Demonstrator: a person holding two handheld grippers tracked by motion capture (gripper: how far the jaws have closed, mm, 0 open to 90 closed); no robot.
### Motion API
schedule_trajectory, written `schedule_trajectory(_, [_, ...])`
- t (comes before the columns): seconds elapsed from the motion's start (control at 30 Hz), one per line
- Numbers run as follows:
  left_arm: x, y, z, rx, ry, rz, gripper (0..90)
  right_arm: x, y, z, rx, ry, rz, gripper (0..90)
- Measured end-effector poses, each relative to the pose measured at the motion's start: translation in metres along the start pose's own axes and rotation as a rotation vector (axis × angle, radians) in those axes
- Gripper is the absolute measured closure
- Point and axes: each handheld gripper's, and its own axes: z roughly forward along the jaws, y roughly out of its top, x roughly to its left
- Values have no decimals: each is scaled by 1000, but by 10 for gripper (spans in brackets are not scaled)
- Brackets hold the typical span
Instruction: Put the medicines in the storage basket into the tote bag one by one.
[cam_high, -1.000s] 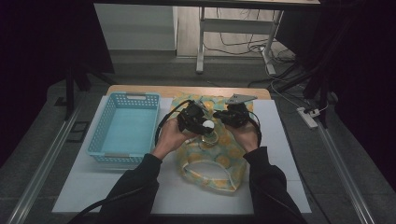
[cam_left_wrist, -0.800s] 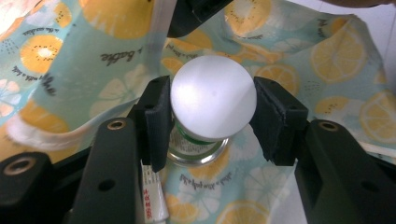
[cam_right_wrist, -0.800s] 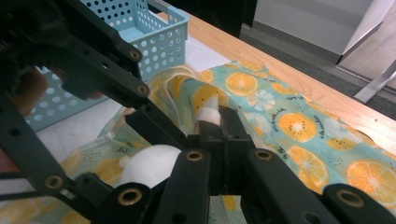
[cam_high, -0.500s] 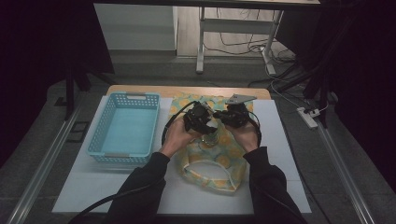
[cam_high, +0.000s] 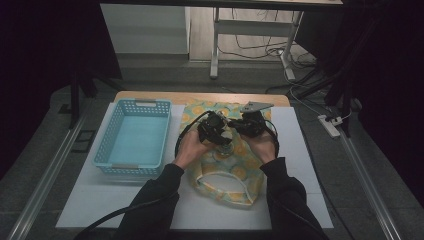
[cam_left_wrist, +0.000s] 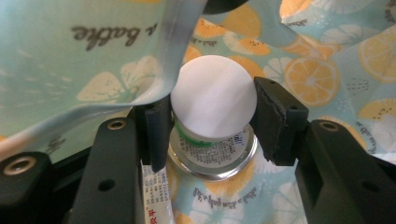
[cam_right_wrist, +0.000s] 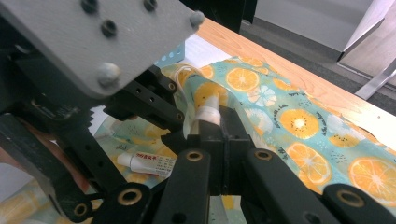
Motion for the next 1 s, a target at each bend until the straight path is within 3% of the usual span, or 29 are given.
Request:
schedule_trajectory(0.2, [3, 0, 1, -17, -12, -16, 495, 0, 0, 0, 0, 0, 0, 899])
schedule_trajectory(0.5, [2, -1, -7, -58, -54, -41, 318, -1, 0, 0, 0, 0, 1, 899])
schedule_trajectory(0.73, [-5, -6, -18, -76, -88, -18, 229, -1, 0, -1, -3, -1, 1, 899])
schedule_trajectory(1.0, [-12, -16, -30, -108, -123, -18, 134, -1, 0, -1, 0, 0, 0, 899])
